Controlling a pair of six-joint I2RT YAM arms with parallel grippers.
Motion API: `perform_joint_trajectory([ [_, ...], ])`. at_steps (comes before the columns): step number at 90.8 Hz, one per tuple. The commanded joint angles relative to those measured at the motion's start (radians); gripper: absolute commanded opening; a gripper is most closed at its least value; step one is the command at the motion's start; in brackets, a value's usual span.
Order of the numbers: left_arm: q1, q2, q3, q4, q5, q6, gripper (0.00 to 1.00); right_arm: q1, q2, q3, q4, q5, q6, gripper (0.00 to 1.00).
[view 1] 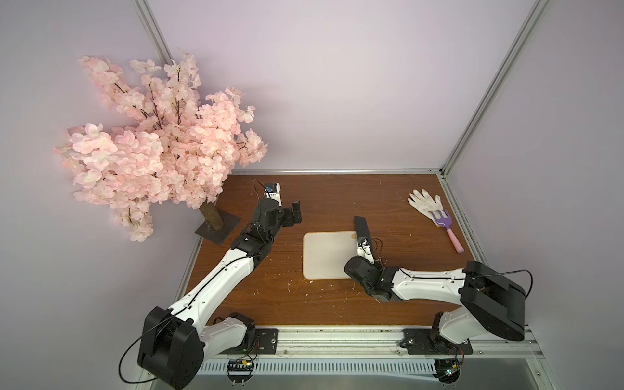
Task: Align the knife with the edge of the cutting board
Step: Adjust the knife at the edge of the cutting board.
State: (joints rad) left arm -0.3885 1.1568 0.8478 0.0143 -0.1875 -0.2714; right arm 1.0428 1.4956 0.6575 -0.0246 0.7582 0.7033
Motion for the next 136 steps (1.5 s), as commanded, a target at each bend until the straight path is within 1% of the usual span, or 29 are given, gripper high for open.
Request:
perform_joint_trajectory([
  [1, -0.010, 0.005, 0.007, -0.014, -0.009, 0.013, 1.00, 0.016, -0.044, 0.036, -0.033, 0.085, -0.010, 0.00],
  [28, -0.010, 0.008, 0.009, -0.013, -0.005, 0.011, 1.00, 0.053, -0.132, 0.033, -0.079, 0.140, -0.006, 0.00],
  [43, -0.011, 0.005, 0.011, -0.013, -0.004, 0.009, 1.00, 0.054, -0.149, 0.017, -0.078, 0.132, -0.007, 0.00],
  [53, -0.010, 0.005, 0.011, -0.013, -0.002, 0.009, 1.00, 0.042, -0.135, 0.002, -0.060, 0.078, 0.004, 0.00],
  [54, -0.010, 0.005, 0.011, -0.013, -0.002, 0.009, 1.00, 0.041, -0.132, 0.002, -0.062, 0.071, 0.006, 0.01],
  [56, -0.010, 0.006, 0.010, -0.013, 0.000, 0.009, 1.00, 0.036, -0.127, 0.002, -0.061, 0.053, 0.010, 0.10],
  [61, -0.010, 0.007, 0.010, -0.013, 0.000, 0.009, 1.00, 0.026, -0.118, 0.005, -0.071, 0.015, 0.026, 0.26],
  [71, -0.010, 0.005, 0.012, -0.014, 0.002, 0.008, 1.00, 0.017, -0.110, -0.001, -0.082, -0.034, 0.054, 0.48],
  [76, -0.010, 0.004, 0.012, -0.014, 0.002, 0.008, 1.00, 0.014, -0.107, -0.006, -0.086, -0.055, 0.067, 0.56],
  [79, -0.010, 0.003, 0.013, -0.014, 0.002, 0.008, 1.00, 0.012, -0.105, -0.010, -0.087, -0.062, 0.075, 0.59],
  [99, -0.010, 0.000, 0.012, -0.014, 0.008, 0.006, 1.00, 0.012, -0.093, -0.049, -0.072, -0.115, 0.119, 0.58],
  [136, -0.010, -0.003, 0.014, -0.014, 0.008, 0.005, 1.00, -0.003, 0.044, 0.041, -0.084, -0.154, 0.099, 0.58],
])
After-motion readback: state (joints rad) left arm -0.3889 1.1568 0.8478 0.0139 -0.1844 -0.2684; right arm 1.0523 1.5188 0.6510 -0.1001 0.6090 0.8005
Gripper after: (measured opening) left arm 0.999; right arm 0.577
